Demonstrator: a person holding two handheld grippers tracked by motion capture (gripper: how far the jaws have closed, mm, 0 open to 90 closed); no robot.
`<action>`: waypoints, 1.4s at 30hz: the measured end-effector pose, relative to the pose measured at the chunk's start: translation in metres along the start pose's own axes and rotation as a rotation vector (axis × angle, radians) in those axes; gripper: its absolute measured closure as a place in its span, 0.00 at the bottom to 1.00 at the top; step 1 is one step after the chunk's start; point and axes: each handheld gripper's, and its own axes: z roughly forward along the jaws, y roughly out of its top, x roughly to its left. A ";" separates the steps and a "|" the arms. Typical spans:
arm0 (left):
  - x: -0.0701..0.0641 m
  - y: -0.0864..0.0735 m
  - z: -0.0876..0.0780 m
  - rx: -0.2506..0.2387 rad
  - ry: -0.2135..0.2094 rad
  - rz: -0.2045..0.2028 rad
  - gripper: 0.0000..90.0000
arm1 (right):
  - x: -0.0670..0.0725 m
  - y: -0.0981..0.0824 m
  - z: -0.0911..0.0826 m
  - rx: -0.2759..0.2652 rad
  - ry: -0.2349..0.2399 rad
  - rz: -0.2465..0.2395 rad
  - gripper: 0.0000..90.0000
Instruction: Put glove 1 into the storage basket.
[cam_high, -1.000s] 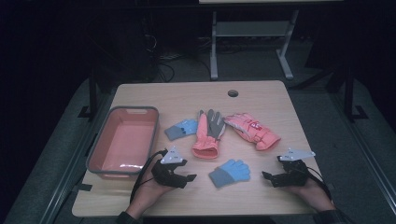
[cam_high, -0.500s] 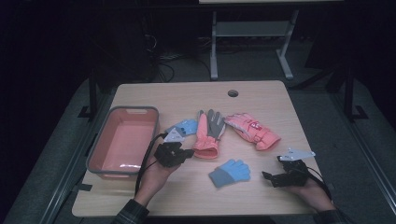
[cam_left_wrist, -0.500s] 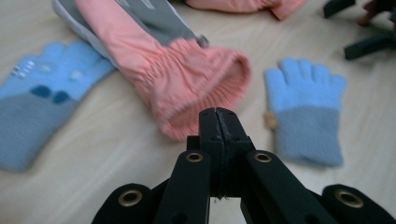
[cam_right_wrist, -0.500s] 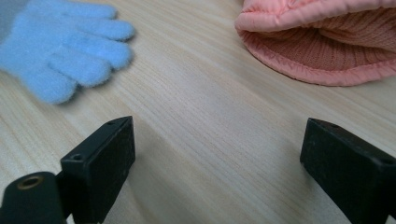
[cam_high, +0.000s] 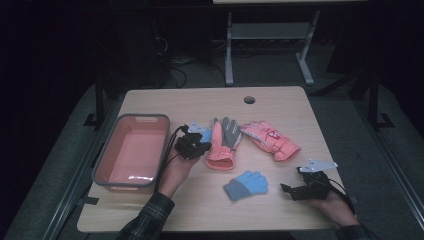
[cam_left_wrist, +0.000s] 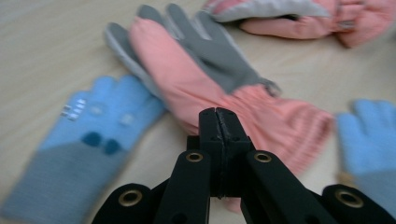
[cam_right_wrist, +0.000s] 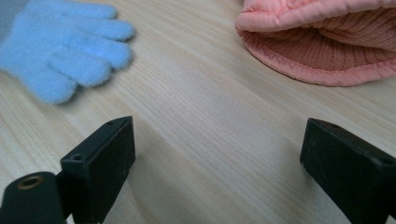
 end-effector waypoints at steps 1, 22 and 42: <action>0.006 0.004 0.004 -0.003 0.018 -0.011 0.99 | 0.000 0.000 0.000 -0.001 0.000 0.000 0.11; 0.021 0.010 0.056 0.055 0.013 -0.049 0.99 | 0.000 0.000 0.000 0.000 0.000 0.003 0.11; 0.041 -0.003 0.058 0.114 0.171 -0.042 0.99 | 0.000 0.000 0.000 0.001 -0.001 0.004 0.11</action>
